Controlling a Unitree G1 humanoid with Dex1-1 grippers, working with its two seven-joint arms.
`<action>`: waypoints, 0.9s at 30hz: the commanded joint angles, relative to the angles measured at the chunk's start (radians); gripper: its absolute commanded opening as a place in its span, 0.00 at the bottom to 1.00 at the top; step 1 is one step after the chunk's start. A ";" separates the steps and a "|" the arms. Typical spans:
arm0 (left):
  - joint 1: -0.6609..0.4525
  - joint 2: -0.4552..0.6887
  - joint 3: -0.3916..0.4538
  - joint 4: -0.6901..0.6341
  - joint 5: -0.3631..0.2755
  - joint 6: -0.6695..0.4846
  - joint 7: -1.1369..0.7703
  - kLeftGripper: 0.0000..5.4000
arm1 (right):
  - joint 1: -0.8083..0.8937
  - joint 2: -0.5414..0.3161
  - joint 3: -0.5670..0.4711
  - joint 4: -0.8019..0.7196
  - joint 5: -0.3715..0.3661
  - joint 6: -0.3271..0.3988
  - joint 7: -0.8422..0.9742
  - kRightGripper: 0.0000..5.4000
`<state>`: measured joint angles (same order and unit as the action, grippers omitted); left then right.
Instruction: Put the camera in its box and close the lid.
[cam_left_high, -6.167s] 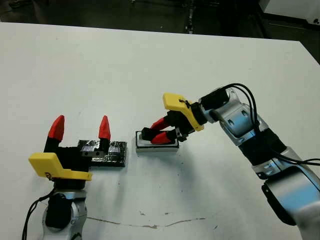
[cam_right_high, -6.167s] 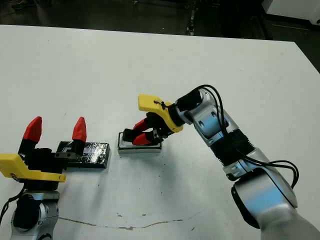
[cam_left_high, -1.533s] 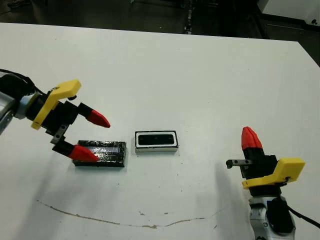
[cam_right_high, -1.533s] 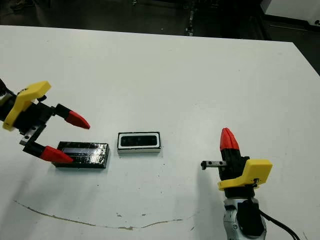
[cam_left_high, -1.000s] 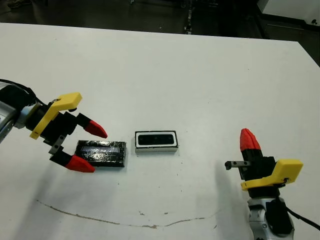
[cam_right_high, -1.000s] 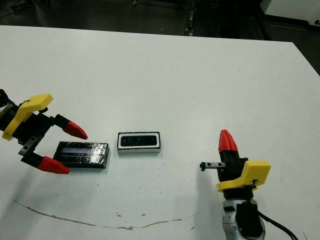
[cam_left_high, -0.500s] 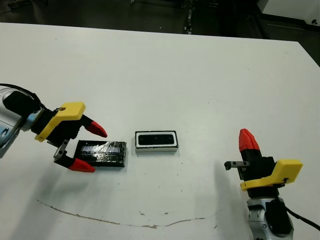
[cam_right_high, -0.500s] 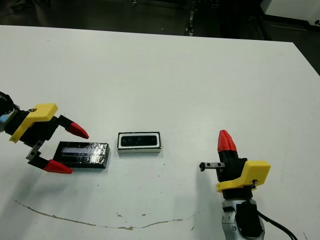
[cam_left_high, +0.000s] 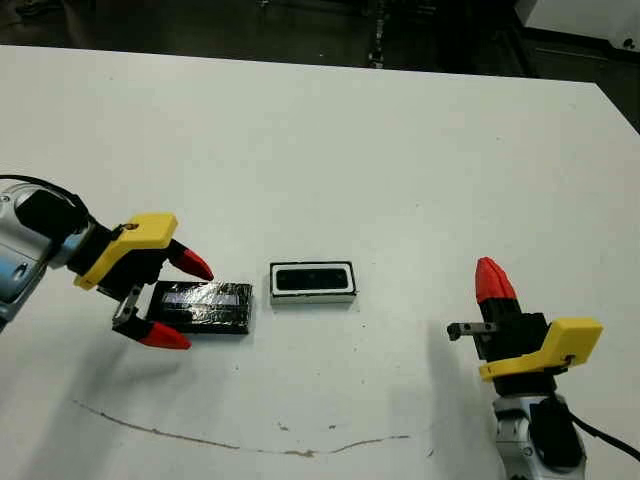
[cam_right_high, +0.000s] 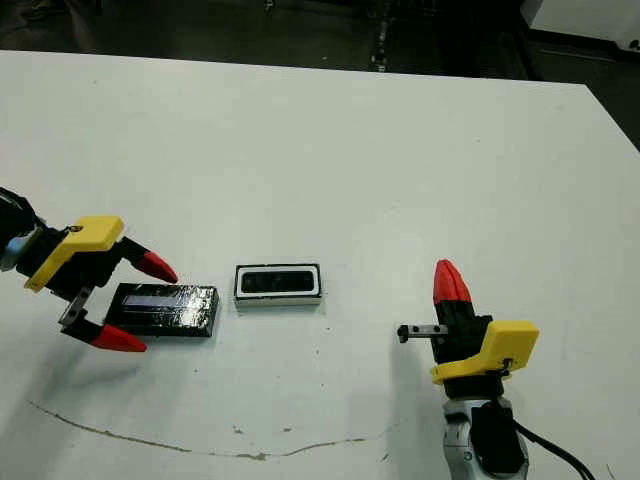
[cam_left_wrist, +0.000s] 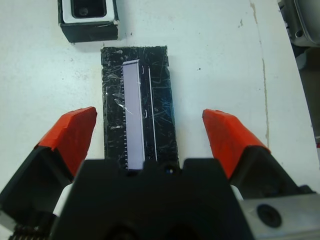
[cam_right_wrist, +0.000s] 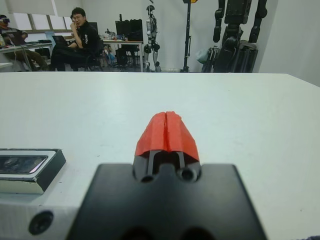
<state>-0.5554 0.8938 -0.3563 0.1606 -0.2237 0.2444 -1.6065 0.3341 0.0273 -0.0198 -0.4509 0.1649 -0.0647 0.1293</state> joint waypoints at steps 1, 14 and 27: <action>0.005 -0.014 -0.001 0.020 -0.002 0.003 -0.008 1.00 | 0.011 -0.013 -0.006 0.009 0.005 -0.003 0.002 0.00; 0.040 -0.052 0.042 0.032 -0.021 0.012 0.005 1.00 | 0.022 -0.012 0.001 0.005 0.011 0.003 0.003 0.00; 0.085 -0.082 0.074 0.018 -0.037 0.065 0.049 1.00 | 0.027 -0.017 0.006 0.014 0.009 -0.022 0.017 0.00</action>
<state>-0.4989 0.8201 -0.2921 0.1859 -0.2532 0.2887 -1.5711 0.3499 0.0209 -0.0123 -0.4472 0.1735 -0.0738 0.1432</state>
